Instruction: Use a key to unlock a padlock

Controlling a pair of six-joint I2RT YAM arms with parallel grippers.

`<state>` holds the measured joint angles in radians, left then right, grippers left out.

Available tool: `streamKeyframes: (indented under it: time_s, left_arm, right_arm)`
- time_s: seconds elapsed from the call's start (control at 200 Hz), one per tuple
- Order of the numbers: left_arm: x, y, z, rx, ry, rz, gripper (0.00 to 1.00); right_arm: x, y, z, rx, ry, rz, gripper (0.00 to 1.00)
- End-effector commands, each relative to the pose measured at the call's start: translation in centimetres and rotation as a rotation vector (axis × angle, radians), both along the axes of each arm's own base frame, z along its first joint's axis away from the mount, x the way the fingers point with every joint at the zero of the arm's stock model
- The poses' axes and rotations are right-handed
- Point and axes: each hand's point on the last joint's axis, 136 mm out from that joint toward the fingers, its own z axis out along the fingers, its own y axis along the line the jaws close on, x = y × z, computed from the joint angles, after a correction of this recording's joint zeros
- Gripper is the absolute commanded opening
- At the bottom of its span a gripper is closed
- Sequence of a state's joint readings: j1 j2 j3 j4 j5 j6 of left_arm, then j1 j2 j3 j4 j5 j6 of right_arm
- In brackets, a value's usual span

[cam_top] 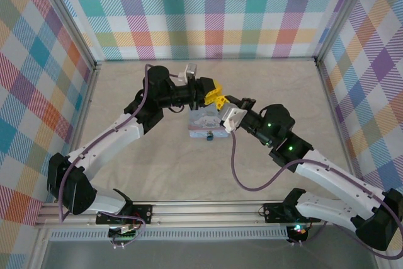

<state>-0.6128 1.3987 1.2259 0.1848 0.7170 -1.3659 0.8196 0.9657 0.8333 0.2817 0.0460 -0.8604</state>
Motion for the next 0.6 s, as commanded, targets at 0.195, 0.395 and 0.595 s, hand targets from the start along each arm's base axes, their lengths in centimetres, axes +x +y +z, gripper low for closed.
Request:
streamKeyframes:
  time_s: [0.195, 0.395, 0.595]
  left_arm:
    - [-0.6, -0.2, 1.2, 0.002, -0.054, -0.025, 0.00]
    - [0.5, 1.2, -1.2, 0.159, -0.107, 0.048, 0.00]
    - [1.3, 3.0, -3.8, 0.343, -0.181, 0.117, 0.00]
  right_arm:
    - [-0.5, -0.3, -0.8, -0.012, 0.004, -0.008, 0.07]
    - [0.3, -1.5, -2.1, 0.019, 0.183, -0.087, 0.42]
    - [0.6, -3.5, -3.6, 0.177, 0.436, -0.189, 0.66]
